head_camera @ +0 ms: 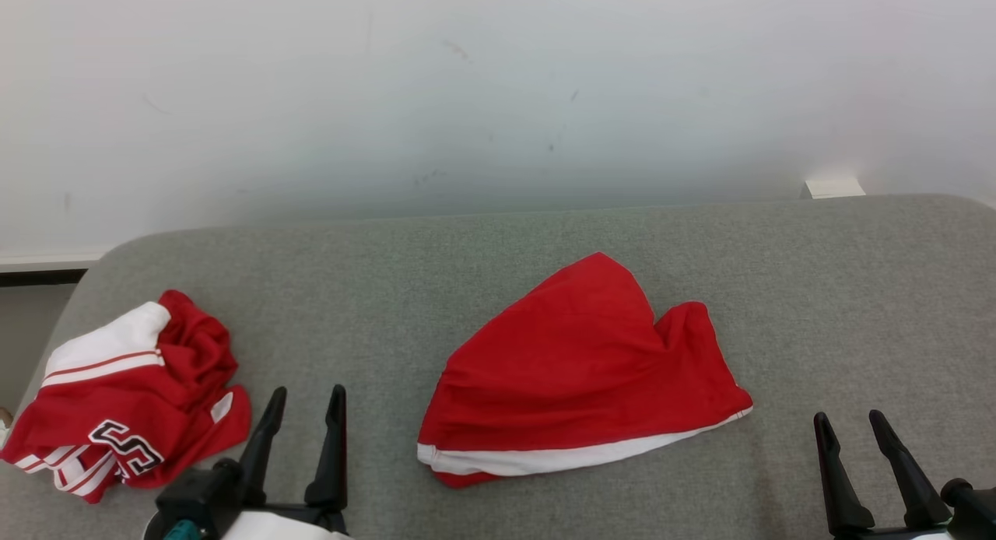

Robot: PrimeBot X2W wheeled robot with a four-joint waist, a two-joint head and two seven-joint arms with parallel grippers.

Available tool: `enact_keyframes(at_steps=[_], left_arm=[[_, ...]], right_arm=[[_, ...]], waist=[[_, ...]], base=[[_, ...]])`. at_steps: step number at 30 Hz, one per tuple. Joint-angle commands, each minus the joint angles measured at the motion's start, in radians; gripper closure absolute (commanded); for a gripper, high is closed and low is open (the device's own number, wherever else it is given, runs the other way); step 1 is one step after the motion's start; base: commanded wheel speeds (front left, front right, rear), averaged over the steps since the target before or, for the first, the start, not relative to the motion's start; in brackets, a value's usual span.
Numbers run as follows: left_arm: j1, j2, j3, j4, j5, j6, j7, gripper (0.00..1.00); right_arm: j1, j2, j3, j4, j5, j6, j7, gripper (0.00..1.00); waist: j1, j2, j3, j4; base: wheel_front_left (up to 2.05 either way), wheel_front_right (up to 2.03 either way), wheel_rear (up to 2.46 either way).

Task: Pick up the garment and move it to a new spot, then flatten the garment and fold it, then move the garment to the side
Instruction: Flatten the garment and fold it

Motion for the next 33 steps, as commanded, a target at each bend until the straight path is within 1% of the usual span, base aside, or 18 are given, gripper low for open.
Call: enact_keyframes(at_steps=[1,14,20,24,27,31,33], left_arm=[[0.001,0.002,-0.003,0.002,0.001,-0.001,-0.001,0.00],[0.008,0.002,-0.009,0.006,0.002,0.002,-0.001,0.00],[0.008,0.002,-0.029,0.046,-0.008,-0.003,-0.001,0.00],[-0.016,0.002,-0.060,0.096,-0.012,-0.010,-0.001,0.00],[-0.045,0.009,-0.104,0.136,-0.017,-0.016,-0.001,0.00],[-0.083,0.020,-0.149,0.195,-0.033,-0.021,0.018,0.00],[-0.101,0.025,-0.171,0.223,-0.044,-0.022,0.037,0.00]], right_arm=[[-0.003,-0.005,-0.005,0.003,-0.008,-0.002,0.002,0.00],[-0.006,-0.008,0.001,0.006,-0.008,-0.002,0.012,0.00],[-0.031,-0.016,0.008,0.014,-0.006,-0.002,0.021,0.00],[-0.079,-0.029,0.036,0.055,0.018,-0.002,0.051,0.00],[-0.123,-0.043,0.071,0.105,0.037,-0.002,0.079,0.00],[-0.197,-0.061,0.134,0.190,0.078,-0.002,0.116,0.00],[-0.237,-0.070,0.182,0.237,0.091,-0.002,0.132,0.00]], waist=[[0.0001,-0.0001,-0.001,0.003],[0.0001,-0.0001,-0.006,0.008],[0.0001,-0.0001,-0.001,0.004],[0.0001,-0.0001,0.018,0.004],[0.0001,-0.0001,0.041,0.009],[0.0001,-0.0001,0.072,0.011],[0.0001,-0.0001,0.085,0.012]], base=[[0.00,0.00,0.00],[0.00,0.00,0.00],[0.00,0.00,0.00],[0.00,0.00,0.00],[0.00,0.00,0.00],[0.00,0.00,0.00],[0.00,0.00,0.00]])
